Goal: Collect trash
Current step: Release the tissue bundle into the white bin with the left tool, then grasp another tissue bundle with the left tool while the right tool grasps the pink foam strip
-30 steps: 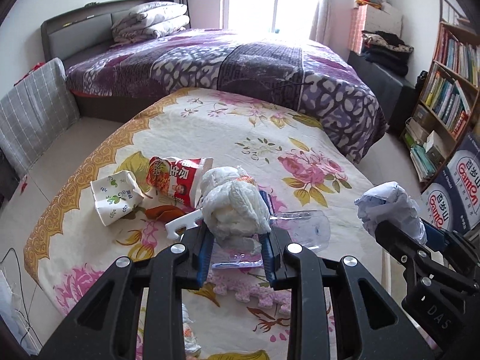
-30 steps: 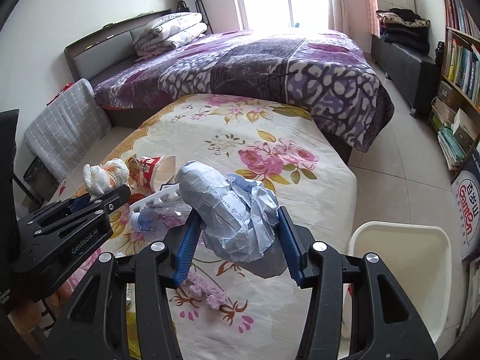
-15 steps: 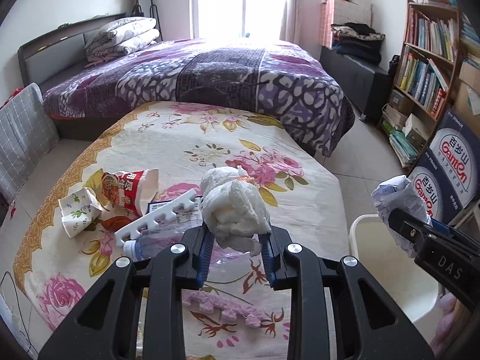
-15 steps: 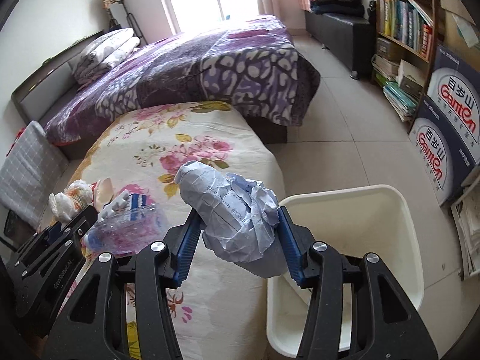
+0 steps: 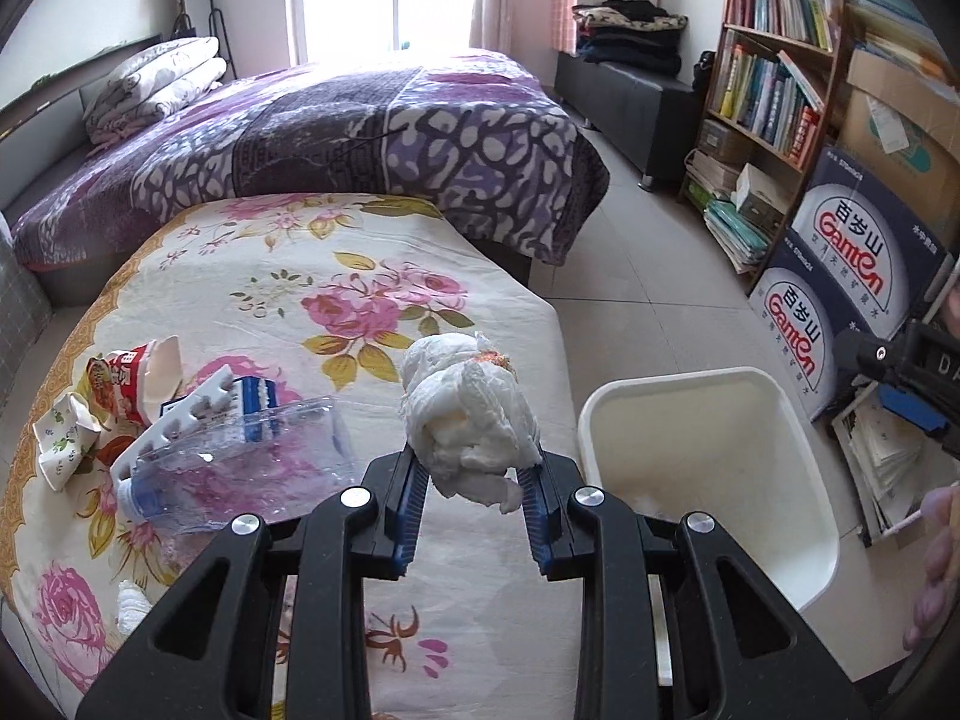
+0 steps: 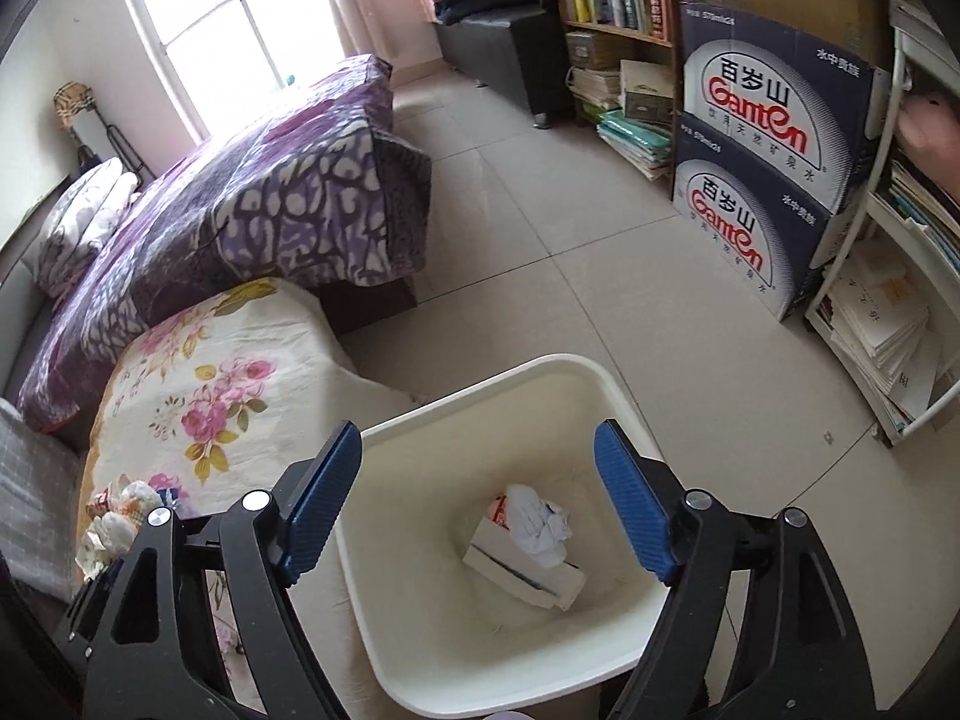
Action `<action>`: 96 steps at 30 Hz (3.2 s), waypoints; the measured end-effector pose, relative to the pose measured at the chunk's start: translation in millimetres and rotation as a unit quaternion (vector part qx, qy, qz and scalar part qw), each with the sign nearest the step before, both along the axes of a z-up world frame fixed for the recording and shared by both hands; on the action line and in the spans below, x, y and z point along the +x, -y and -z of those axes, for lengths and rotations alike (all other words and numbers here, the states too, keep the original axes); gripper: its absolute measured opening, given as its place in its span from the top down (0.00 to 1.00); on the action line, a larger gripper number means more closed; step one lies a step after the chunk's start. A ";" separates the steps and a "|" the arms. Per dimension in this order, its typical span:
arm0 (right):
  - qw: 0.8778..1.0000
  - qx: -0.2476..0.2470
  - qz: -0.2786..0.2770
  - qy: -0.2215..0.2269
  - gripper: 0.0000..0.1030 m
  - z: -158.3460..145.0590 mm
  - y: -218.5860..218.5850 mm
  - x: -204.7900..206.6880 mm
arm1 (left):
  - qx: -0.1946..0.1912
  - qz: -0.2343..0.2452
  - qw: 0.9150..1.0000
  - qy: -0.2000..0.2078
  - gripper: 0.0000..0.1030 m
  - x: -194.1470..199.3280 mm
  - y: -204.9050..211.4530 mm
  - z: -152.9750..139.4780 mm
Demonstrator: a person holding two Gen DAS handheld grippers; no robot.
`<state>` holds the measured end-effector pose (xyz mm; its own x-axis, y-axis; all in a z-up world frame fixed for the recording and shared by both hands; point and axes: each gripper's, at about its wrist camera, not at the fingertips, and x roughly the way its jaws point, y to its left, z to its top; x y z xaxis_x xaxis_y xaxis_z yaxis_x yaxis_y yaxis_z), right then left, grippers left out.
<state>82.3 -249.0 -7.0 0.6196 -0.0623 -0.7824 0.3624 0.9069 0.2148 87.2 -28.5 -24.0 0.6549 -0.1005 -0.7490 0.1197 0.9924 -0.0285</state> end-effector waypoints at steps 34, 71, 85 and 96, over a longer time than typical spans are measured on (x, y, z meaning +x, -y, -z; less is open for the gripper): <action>0.997 0.040 0.068 -0.001 0.11 -2.3 58.1 -15.6 | 0.013 0.115 0.992 -0.040 0.26 -16.9 73.2 23.9; 0.919 -0.143 -0.363 -0.057 0.07 46.6 -230.1 0.1 | 0.000 -0.236 0.948 -0.213 0.20 -46.2 -198.7 71.1; 0.837 -0.175 -0.511 -0.090 0.07 79.7 -293.8 -18.5 | -0.037 -0.222 0.939 -0.259 0.63 -49.5 -224.8 84.7; 0.818 -0.174 -0.538 -0.108 0.25 97.8 -319.7 -15.2 | -0.083 -0.247 0.937 -0.233 0.64 -64.7 -266.9 64.7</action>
